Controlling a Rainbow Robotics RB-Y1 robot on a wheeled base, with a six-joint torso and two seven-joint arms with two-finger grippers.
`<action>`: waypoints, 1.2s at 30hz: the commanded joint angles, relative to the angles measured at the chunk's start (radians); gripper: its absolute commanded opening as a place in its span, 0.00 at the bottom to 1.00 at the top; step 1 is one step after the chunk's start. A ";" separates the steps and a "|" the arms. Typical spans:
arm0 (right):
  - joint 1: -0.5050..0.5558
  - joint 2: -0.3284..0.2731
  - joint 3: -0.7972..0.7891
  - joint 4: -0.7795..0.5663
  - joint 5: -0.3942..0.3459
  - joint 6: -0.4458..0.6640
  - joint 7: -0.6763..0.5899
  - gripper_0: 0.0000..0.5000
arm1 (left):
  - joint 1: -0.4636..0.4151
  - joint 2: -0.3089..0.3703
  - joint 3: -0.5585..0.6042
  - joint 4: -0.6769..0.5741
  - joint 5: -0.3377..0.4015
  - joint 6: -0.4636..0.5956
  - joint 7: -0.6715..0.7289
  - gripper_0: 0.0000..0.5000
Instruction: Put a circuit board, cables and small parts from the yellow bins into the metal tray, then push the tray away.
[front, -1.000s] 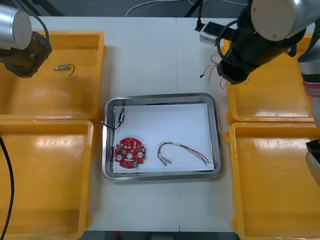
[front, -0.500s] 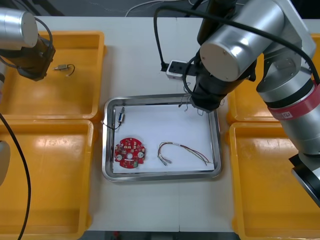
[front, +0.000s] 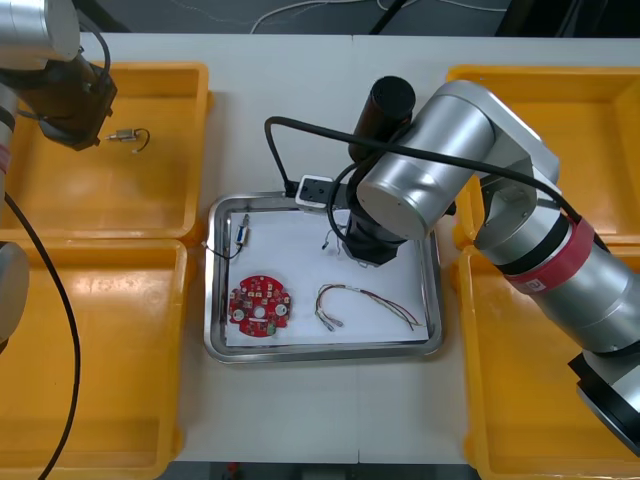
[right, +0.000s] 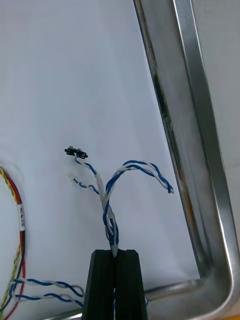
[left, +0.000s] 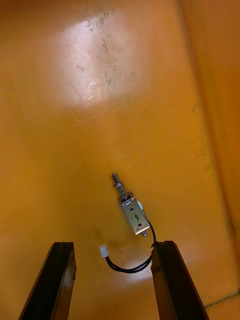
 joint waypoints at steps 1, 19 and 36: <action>0.017 0.036 0.049 0.035 0.030 -0.078 0.003 0.01 | -0.096 -0.015 0.025 0.060 -0.009 0.004 -0.011 0.90; 0.017 0.012 0.063 0.110 0.026 -0.150 0.012 1.00 | -0.176 -0.048 0.071 0.282 -0.063 -0.176 -0.085 0.90; 0.016 -0.022 -0.086 -0.062 -0.039 0.039 0.004 1.00 | -0.213 -0.052 0.099 0.414 -0.061 -0.278 -0.134 0.90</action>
